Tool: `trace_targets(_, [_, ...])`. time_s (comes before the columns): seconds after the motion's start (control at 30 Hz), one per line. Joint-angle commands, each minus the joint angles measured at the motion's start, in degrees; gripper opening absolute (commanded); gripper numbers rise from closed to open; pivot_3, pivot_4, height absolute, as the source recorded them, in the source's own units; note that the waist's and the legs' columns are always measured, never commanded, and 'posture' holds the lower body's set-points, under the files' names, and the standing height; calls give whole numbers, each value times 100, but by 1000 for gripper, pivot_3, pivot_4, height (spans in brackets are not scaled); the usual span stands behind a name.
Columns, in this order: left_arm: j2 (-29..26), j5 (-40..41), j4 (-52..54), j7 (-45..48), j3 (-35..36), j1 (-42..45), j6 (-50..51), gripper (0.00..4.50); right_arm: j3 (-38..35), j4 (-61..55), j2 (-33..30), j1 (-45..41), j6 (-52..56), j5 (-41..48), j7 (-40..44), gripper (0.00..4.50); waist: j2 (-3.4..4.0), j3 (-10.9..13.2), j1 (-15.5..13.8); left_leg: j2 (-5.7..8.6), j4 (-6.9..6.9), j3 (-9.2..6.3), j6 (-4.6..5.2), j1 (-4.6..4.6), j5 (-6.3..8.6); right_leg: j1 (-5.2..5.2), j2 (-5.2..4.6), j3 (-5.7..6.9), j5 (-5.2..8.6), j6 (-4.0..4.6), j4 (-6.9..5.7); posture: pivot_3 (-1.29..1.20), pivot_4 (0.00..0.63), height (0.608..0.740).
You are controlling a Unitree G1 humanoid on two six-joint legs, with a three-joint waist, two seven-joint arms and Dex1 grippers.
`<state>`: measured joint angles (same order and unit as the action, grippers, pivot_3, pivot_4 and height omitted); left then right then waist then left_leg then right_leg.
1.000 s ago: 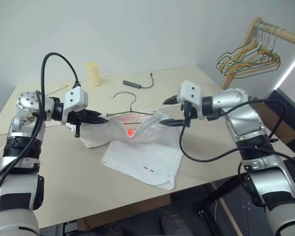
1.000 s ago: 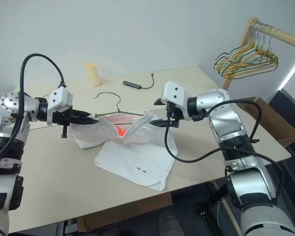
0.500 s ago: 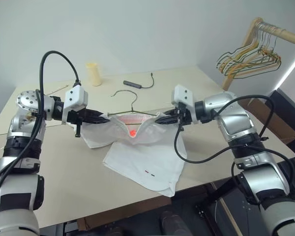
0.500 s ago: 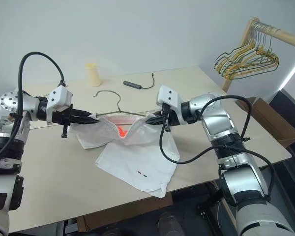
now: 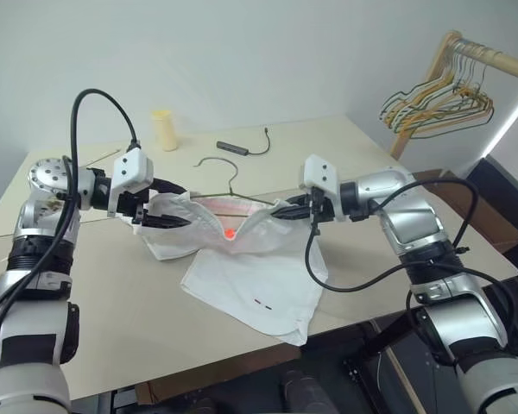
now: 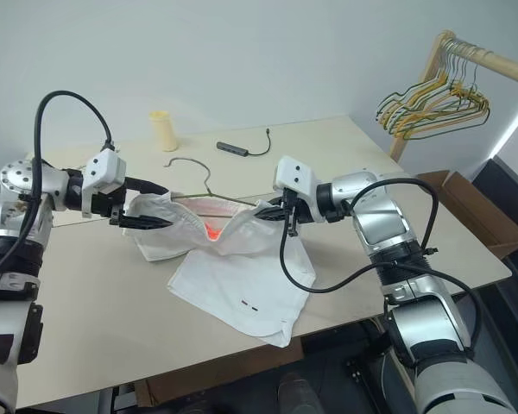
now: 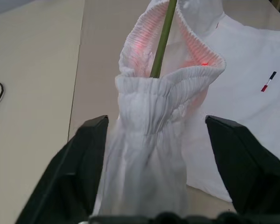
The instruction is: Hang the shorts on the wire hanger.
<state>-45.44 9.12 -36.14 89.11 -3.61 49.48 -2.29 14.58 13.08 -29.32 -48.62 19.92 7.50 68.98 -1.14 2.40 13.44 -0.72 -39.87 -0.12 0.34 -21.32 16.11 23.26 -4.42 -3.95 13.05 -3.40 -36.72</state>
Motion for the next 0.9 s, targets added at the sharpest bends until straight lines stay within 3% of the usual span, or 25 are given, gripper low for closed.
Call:
trace_targets(0.03, [-143, 18, -156, -187, 208, 319, -152, 4500, -392, -443, -221, 122, 328, 166, -225, 34, 0, 0, 1, 0, 0, 0, 0, 0, 0, 0, 0, 0, 0, 0, 0, -223, 0, 740])
trace_targets(0.27, [67, 712, -189, -859, 1018, 486, 254, 4500, -1283, -1332, -522, 619, 2071, 458, -1360, 34, 0, 0, 41, -3, 0, 0, 0, -6, 0, 3, -2, 1, 0, -1, 3, -279, 0, 740])
trace_targets(0.4, [327, 1749, 758, -399, 1394, -72, 1137, 4500, -1892, -1831, -551, 765, 3527, 493, -2366, 34, 1, 0, 121, -8, -1, 0, 0, -4, 0, 3, -7, -1, 0, -1, 2, -321, 0, 740])
trace_targets(0.63, [1059, 3023, 2181, -1084, 1863, -809, 2308, 4500, -2954, -2314, -475, 1016, 5783, 346, -3851, 34, 0, -1, 335, -8, -5, -3, 0, -10, 0, 3, -16, -4, 1, -3, 1, -381, 0, 740])
trace_targets(0.9, [1747, 3736, 2937, -1950, 2076, -1045, 2775, 4500, -4138, -2141, -137, 610, 6403, -507, -5781, 34, 2, -1, 726, 0, -5, 6, 0, 1, 0, -2, -21, -23, 4, -9, 6, -394, 0, 740])
